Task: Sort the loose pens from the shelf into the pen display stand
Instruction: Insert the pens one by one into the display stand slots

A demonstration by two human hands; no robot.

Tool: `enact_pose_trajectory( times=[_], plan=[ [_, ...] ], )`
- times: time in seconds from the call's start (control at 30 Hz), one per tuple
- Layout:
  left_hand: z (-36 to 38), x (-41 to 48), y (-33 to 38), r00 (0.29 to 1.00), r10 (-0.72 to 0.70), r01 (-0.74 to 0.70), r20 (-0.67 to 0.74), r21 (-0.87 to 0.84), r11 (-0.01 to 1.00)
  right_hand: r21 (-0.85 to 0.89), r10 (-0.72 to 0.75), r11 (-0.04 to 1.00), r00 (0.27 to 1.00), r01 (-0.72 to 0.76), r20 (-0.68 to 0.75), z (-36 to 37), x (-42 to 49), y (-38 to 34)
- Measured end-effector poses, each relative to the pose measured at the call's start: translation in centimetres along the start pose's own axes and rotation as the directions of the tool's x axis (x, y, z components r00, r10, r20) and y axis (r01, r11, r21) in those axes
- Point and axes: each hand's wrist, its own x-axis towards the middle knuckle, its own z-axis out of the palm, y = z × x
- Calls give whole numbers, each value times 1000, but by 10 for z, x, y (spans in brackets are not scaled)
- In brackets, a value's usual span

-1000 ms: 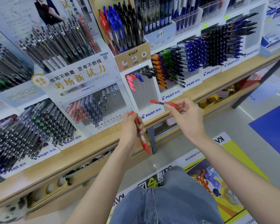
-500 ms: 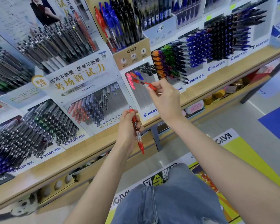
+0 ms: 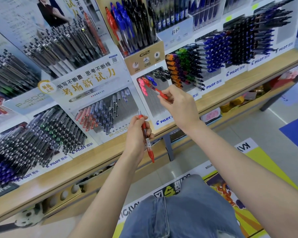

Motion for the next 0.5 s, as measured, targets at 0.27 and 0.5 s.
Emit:
enact_pose_trajectory(
  times=[0.27, 0.5],
  plan=[
    [-3, 3, 0, 1000, -1, 1, 5, -14, 1000, -12, 61, 998, 998, -61, 17, 8, 3, 4],
    [-9, 7, -1, 1000, 7, -7, 5, -5, 1000, -49, 51, 998, 998, -49, 33, 31, 27, -9]
  ],
)
